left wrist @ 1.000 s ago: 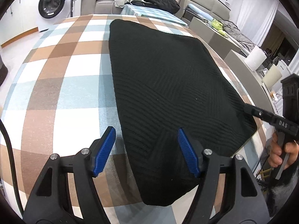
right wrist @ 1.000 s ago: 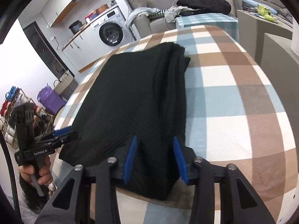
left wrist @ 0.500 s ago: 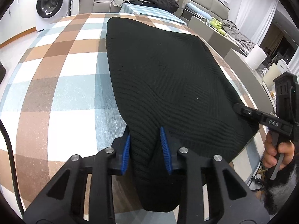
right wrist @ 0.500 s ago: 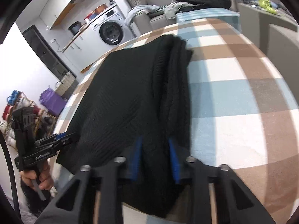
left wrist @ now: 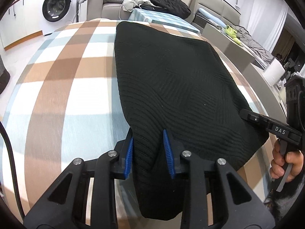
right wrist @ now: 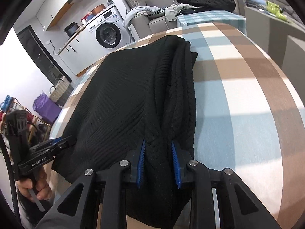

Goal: Fold small clothes

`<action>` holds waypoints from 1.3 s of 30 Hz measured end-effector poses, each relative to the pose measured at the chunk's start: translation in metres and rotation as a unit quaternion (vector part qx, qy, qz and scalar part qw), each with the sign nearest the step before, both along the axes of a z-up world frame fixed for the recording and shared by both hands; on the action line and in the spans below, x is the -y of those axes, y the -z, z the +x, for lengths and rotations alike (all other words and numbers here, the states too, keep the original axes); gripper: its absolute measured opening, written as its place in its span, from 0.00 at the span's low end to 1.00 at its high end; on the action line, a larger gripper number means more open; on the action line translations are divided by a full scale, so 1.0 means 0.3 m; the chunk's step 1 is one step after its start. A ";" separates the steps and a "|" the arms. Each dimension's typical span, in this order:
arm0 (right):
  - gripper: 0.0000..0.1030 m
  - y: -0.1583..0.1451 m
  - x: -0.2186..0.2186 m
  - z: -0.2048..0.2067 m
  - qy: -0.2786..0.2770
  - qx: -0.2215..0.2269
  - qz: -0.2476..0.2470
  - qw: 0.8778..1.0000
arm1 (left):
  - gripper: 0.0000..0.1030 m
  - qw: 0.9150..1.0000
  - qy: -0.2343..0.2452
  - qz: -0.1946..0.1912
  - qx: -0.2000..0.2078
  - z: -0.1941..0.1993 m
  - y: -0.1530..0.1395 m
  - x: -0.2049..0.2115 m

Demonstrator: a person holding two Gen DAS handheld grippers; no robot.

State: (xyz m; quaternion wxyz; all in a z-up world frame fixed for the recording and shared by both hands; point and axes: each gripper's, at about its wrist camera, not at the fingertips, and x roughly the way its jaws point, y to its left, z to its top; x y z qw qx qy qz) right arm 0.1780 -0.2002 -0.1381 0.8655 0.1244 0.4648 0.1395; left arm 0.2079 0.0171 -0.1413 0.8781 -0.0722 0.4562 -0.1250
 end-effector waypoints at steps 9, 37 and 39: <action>0.25 -0.007 -0.018 0.040 0.011 0.004 -0.007 1.000 | 0.26 1.000 -0.004 0.004 0.007 0.058 0.003 -0.014; 1.00 -0.208 -0.035 -0.199 -0.043 0.153 -0.046 0.986 | 0.99 0.985 -0.034 0.047 0.164 -0.220 -0.189 -0.003; 1.00 -0.211 -0.051 -0.224 -0.051 0.171 -0.056 0.982 | 0.99 0.982 -0.035 0.043 0.182 -0.257 -0.195 -0.006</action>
